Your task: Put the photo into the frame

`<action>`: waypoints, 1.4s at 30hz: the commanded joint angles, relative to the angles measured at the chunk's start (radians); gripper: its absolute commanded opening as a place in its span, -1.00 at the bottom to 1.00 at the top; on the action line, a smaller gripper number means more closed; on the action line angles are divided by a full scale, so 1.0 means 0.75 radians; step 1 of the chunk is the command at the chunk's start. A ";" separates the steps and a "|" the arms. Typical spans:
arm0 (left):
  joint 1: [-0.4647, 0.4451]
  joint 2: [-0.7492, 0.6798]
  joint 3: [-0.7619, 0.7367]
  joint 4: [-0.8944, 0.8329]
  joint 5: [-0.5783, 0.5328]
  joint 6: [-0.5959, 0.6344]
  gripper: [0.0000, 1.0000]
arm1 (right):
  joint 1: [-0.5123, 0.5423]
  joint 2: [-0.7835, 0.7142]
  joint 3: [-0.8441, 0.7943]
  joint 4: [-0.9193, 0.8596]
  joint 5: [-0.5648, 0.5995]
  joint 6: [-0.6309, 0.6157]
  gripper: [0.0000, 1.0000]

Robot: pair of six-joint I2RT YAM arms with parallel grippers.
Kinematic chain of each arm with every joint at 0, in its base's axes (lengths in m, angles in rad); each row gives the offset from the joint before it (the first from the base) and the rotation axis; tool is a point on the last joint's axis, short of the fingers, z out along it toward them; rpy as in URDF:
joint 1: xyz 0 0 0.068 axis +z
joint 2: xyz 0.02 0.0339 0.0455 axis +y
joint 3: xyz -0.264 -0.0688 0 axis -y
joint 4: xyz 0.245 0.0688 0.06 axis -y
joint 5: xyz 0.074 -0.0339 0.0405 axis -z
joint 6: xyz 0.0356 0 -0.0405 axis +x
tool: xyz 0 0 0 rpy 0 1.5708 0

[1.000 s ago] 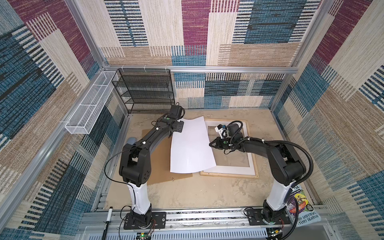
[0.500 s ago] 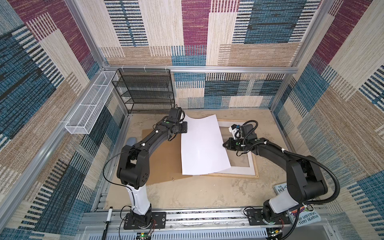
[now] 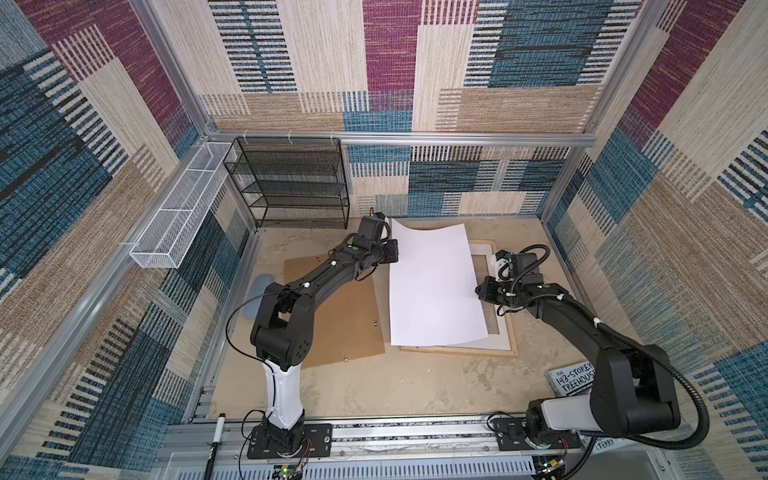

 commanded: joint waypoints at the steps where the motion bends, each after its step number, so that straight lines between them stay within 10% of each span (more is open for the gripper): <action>1: -0.018 0.043 0.050 0.065 0.039 -0.037 -1.00 | -0.035 -0.042 -0.009 -0.010 0.085 -0.025 -1.00; 29: -0.102 0.334 0.332 0.034 0.077 -0.019 -1.00 | -0.205 -0.057 -0.065 -0.013 0.163 -0.069 -1.00; 42: -0.102 0.349 0.346 0.012 0.044 -0.027 -0.41 | -0.208 -0.059 -0.067 -0.012 0.155 -0.068 -1.00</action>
